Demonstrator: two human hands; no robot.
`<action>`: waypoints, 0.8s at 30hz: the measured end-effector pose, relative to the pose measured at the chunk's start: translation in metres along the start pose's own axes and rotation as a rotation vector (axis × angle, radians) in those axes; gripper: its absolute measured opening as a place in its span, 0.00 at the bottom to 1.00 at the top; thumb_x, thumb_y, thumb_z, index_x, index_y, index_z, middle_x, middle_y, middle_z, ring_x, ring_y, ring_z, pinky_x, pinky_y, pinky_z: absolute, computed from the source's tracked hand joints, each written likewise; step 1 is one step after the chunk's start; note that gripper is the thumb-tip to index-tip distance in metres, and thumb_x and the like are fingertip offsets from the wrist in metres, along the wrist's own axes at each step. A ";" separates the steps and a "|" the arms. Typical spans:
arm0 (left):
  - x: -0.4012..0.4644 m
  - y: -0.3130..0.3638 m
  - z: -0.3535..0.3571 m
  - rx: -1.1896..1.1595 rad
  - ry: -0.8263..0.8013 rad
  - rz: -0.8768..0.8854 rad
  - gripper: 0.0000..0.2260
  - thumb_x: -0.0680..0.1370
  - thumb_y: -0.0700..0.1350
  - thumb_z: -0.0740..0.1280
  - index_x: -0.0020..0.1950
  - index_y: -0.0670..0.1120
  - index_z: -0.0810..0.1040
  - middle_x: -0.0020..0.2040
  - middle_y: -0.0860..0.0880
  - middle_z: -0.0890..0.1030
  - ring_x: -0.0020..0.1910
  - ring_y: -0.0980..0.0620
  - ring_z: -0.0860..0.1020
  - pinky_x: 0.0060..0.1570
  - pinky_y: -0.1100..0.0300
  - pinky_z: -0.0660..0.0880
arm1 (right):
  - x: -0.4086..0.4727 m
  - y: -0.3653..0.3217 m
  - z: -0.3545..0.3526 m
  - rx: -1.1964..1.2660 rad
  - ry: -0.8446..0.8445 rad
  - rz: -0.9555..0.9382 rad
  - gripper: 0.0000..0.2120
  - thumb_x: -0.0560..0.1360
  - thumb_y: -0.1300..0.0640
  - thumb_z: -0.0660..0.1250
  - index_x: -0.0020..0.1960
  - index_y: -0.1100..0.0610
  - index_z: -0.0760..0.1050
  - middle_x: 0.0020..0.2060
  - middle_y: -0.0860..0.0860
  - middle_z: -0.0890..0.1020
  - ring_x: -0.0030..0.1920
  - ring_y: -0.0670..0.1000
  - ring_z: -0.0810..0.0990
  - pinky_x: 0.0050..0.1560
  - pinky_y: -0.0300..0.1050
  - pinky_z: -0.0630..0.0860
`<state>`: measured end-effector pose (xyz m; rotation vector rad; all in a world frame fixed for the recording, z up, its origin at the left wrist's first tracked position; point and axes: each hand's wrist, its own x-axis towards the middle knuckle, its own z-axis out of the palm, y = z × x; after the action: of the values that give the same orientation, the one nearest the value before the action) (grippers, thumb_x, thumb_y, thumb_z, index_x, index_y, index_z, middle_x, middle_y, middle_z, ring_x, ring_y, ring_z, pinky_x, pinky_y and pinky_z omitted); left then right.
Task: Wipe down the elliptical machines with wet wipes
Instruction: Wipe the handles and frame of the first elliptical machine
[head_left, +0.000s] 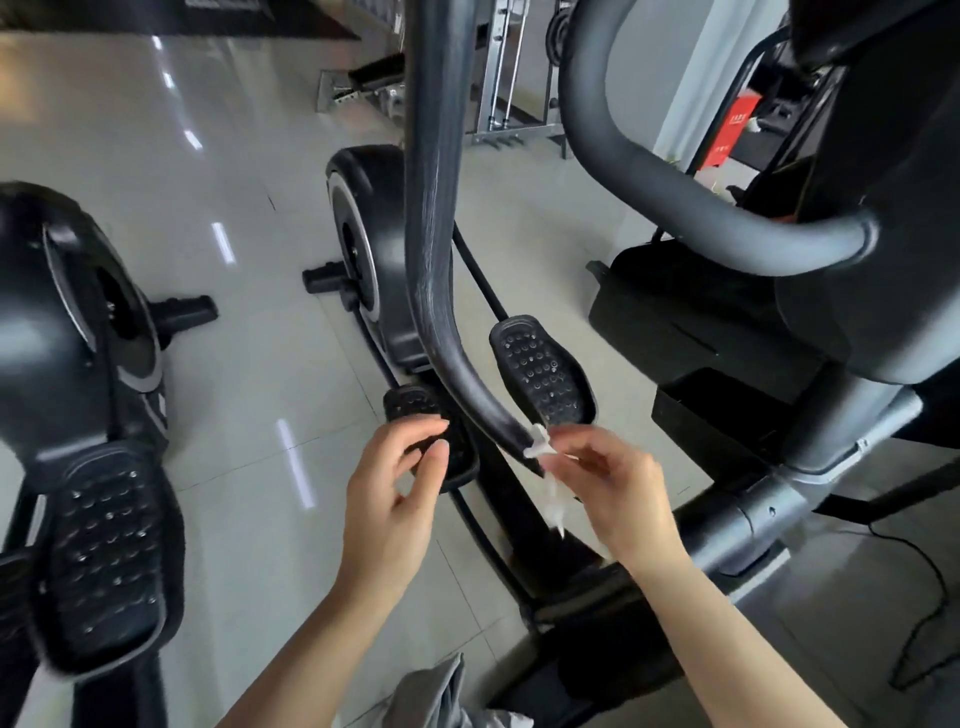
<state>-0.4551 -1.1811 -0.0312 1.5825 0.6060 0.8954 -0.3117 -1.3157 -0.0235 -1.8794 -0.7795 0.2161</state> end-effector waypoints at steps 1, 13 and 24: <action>-0.004 0.005 0.001 0.005 -0.025 0.013 0.09 0.75 0.54 0.65 0.53 0.56 0.79 0.53 0.60 0.82 0.58 0.58 0.79 0.58 0.67 0.74 | -0.001 -0.016 -0.001 0.234 -0.044 0.115 0.04 0.71 0.63 0.75 0.45 0.59 0.82 0.44 0.46 0.85 0.45 0.44 0.83 0.48 0.35 0.77; -0.021 0.051 -0.008 -0.260 -0.097 -0.118 0.20 0.67 0.52 0.75 0.57 0.49 0.79 0.53 0.55 0.84 0.55 0.55 0.82 0.47 0.65 0.77 | -0.021 -0.096 0.017 0.871 -0.159 0.273 0.11 0.69 0.60 0.65 0.50 0.62 0.74 0.37 0.58 0.83 0.36 0.52 0.82 0.39 0.42 0.80; -0.008 0.071 -0.030 -0.384 0.057 -0.039 0.17 0.72 0.28 0.70 0.52 0.48 0.80 0.47 0.52 0.85 0.42 0.57 0.83 0.42 0.68 0.76 | -0.009 -0.105 0.020 0.458 -0.172 0.022 0.07 0.76 0.58 0.69 0.51 0.59 0.80 0.43 0.51 0.85 0.43 0.50 0.84 0.43 0.41 0.80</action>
<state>-0.4906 -1.1848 0.0377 1.1998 0.4693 0.9660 -0.3721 -1.2805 0.0575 -1.4483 -0.7506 0.5300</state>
